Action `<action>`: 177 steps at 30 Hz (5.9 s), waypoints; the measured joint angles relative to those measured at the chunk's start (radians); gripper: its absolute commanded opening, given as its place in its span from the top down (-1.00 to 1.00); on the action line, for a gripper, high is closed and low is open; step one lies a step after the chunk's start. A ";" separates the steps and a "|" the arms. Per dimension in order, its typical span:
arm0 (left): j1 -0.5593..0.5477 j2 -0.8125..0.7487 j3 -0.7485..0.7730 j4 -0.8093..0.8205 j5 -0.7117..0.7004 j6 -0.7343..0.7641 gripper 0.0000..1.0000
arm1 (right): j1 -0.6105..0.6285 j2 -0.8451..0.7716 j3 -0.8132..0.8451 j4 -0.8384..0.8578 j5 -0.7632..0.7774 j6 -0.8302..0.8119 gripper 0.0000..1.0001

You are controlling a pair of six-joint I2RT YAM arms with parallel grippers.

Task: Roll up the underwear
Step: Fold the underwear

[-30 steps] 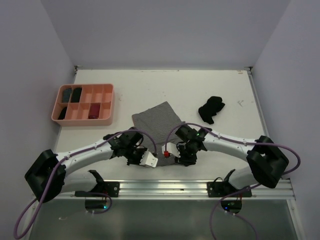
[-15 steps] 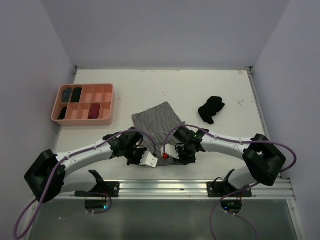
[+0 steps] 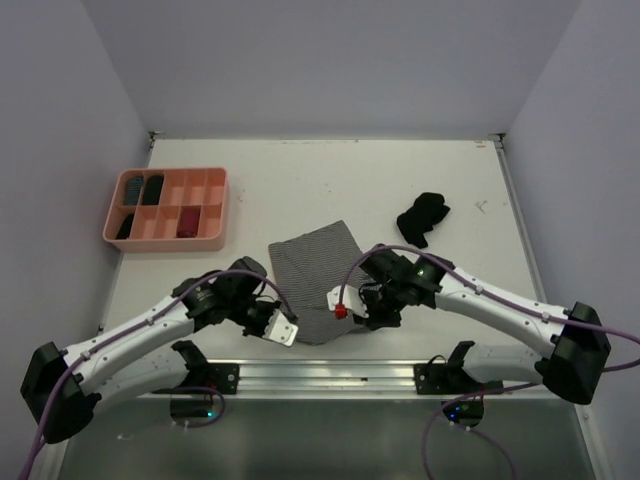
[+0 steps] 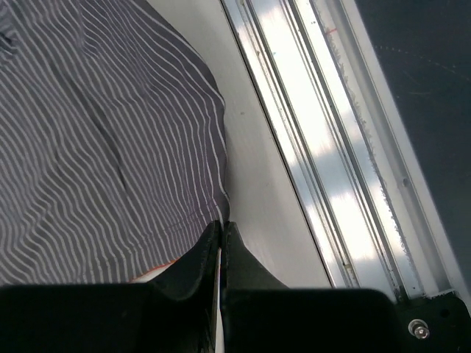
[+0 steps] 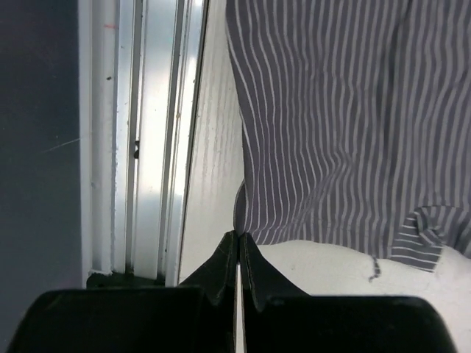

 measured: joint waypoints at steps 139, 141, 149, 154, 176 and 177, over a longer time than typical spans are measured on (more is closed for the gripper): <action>0.391 0.993 0.712 0.006 -0.142 -0.401 -0.15 | -0.631 0.913 0.512 0.382 -0.324 0.835 0.98; 0.427 1.022 0.760 -0.009 -0.154 -0.356 -0.19 | -0.631 0.871 0.444 0.394 -0.334 0.860 0.98; 0.509 1.032 0.854 -0.123 -0.078 -0.143 -0.25 | -0.634 0.635 0.258 0.509 -0.415 1.016 0.84; 0.452 0.887 0.801 0.007 -0.055 -0.209 -0.26 | -0.662 0.459 0.156 0.739 -0.430 1.195 0.83; 0.165 1.057 0.819 0.409 -0.276 -0.503 -0.16 | -0.669 0.787 0.065 1.105 -0.376 1.485 0.89; 0.159 1.067 0.824 0.415 -0.281 -0.506 -0.16 | -0.669 0.792 0.069 1.107 -0.381 1.487 0.89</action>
